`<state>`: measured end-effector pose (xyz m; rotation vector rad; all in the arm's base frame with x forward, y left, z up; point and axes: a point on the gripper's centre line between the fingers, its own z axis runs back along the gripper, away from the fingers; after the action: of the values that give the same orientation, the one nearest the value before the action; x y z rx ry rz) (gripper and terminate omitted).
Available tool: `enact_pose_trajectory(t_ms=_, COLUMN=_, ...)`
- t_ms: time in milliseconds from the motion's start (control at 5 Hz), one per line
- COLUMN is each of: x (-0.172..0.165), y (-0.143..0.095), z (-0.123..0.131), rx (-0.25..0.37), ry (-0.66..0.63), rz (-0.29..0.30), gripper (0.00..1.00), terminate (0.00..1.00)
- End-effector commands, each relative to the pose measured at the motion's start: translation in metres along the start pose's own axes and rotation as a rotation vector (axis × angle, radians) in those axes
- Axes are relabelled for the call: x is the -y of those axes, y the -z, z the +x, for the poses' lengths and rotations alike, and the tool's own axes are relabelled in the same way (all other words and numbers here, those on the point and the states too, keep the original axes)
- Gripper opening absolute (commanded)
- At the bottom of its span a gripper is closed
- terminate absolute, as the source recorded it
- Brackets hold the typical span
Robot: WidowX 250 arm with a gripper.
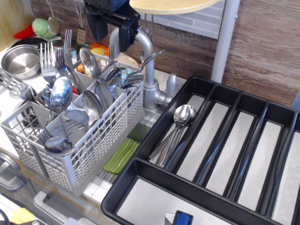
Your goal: Put small spoon from basket to tray
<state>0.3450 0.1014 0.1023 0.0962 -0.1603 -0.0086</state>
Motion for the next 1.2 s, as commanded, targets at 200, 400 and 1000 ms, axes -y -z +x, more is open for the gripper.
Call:
enact_pose_trajectory(t_ms=200, x=-0.002, y=0.007, z=-0.003, rx=0.008, ry=0.002, rz=-0.015, gripper=1.0, terminate=0.0)
enact_pose_trajectory(t_ms=400, x=-0.004, y=0.014, z=-0.004, rx=0.004, ry=-0.003, rz=-0.007, gripper=1.0, terminate=0.0)
enact_pose_trajectory(t_ms=1000, x=-0.008, y=0.045, z=-0.003, rx=0.027, ry=-0.001, rz=-0.026, gripper=1.0, terminate=0.0)
